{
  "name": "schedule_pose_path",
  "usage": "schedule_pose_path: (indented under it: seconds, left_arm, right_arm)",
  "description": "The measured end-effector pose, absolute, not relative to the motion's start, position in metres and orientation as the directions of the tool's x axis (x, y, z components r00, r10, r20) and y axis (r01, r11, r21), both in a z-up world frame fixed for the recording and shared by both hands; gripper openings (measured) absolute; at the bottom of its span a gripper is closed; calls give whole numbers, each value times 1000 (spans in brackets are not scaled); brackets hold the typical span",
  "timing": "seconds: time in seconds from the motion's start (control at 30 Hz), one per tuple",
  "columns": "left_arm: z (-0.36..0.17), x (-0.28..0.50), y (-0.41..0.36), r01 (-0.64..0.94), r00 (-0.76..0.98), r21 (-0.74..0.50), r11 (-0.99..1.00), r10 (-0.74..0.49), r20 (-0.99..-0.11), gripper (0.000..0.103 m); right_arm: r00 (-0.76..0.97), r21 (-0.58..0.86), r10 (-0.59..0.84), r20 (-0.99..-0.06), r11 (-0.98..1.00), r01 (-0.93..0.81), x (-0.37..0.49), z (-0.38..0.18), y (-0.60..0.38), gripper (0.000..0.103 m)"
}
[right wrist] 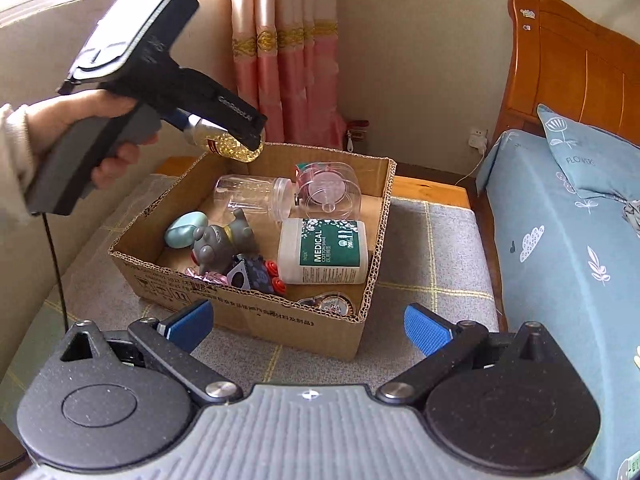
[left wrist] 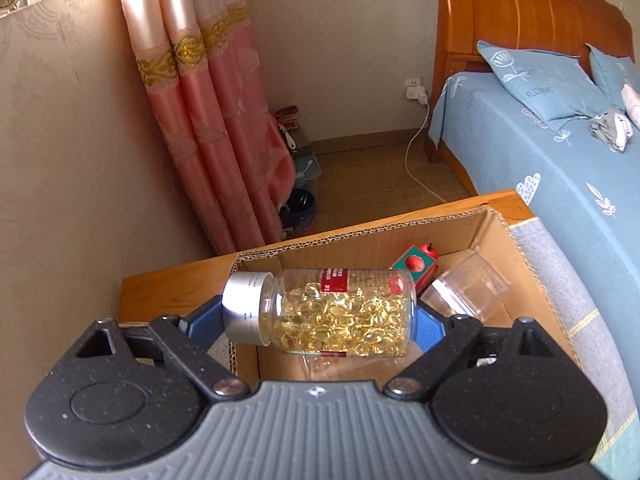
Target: Organize rigid objects
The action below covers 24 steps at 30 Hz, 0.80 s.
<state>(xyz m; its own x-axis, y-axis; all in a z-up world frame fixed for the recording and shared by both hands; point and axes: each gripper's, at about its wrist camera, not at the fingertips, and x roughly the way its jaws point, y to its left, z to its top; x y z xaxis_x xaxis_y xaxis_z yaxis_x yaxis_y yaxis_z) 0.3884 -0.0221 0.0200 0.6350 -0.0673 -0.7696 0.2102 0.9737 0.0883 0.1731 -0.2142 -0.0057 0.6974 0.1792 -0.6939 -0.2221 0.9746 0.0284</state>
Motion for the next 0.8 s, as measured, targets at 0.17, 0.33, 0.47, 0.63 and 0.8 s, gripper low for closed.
schedule_pose_path:
  seconds: [0.17,0.33,0.47,0.63,0.8]
  left_arm:
    - [9,402,-24,185,620,85,979,-49,-783,92]
    - [8,399,-23,186,631,74,980,-61,-774,95]
    - [13,390,-22,189,647,67,980,-73,-759,98]
    - [26,367,-20,186,686,68,980,-80,-723,98]
    - [45,323,-11,172,740,60,983,-89,-667,98]
  right_arm:
    - [699,29,174,-694,976,-214,174,-6,-217,103]
    - [697,28,175,-696,976,-217,174,-7,-216,103]
    - [700,27,178,-692,975,-221,171,-5,-215,103]
    - [708,17,169,-685,976,-217,166,0,-214,103]
    - [718,2,134,-683,983,-182,159,5,-215,103]
